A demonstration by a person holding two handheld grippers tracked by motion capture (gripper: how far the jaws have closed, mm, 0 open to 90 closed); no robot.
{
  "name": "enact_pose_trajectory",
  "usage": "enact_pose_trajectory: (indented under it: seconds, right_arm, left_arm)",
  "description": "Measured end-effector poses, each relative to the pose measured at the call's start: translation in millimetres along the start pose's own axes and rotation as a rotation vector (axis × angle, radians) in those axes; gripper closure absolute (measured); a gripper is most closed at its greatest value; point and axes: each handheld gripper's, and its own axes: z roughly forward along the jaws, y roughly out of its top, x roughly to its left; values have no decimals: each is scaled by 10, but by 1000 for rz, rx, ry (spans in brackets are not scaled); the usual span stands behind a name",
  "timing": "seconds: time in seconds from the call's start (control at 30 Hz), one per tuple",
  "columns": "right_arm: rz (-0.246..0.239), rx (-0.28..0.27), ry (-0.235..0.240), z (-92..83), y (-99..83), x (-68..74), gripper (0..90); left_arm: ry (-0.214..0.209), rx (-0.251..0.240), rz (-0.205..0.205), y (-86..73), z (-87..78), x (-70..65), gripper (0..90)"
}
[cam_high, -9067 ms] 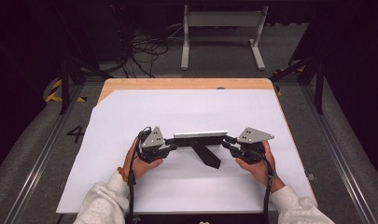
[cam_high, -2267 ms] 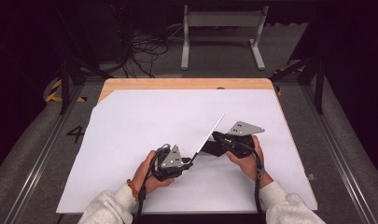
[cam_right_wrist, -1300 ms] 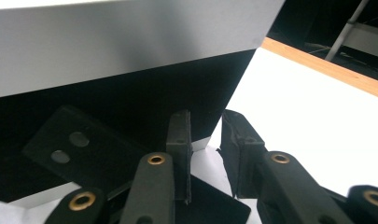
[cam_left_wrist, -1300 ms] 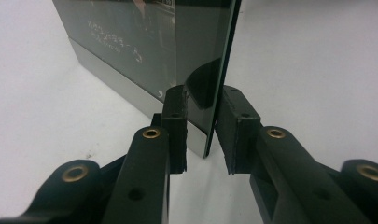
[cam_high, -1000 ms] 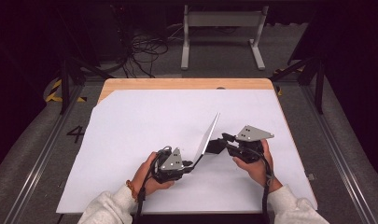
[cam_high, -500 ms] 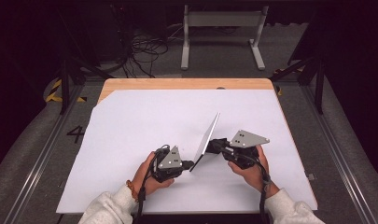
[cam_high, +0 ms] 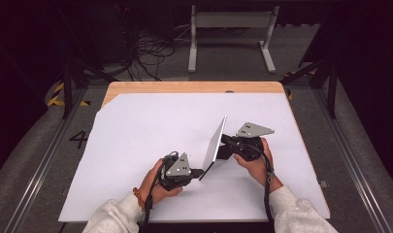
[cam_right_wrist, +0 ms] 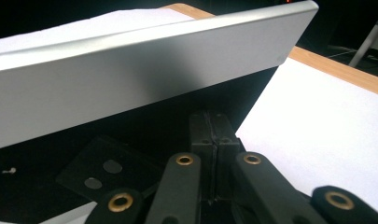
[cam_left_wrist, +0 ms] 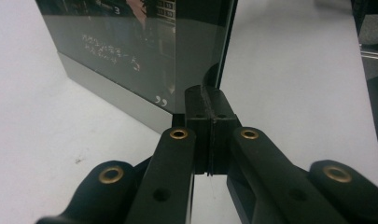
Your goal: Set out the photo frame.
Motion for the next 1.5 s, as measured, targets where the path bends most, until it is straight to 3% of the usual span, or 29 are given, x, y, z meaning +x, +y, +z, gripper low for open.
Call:
enact_pose_trajectory:
  seconds: [0.4,0.63,0.73,0.87,1.07,1.27,1.5]
  right_arm:
    - [-22,-13,36,82,11,29,900]
    - [-24,-12,35,67,8,27,877]
    - [-29,-10,17,13,-4,30,858]
    - [-73,-4,-25,-130,-25,55,840]
    - [-56,-17,-4,-178,-40,53,829]
    - [-99,24,14,-303,-169,184,791]
    - [-94,38,51,-482,-323,300,773]
  left_arm:
    - [-24,-2,15,43,80,-71,889]
    - [-14,-4,21,61,120,-92,870]
    - [-16,2,26,60,139,-99,867]
    - [-14,8,26,43,136,-97,865]
    - [-13,9,24,35,106,-88,853]
    - [-23,25,44,21,103,-107,853]
    - [-15,43,50,-26,108,-91,856]
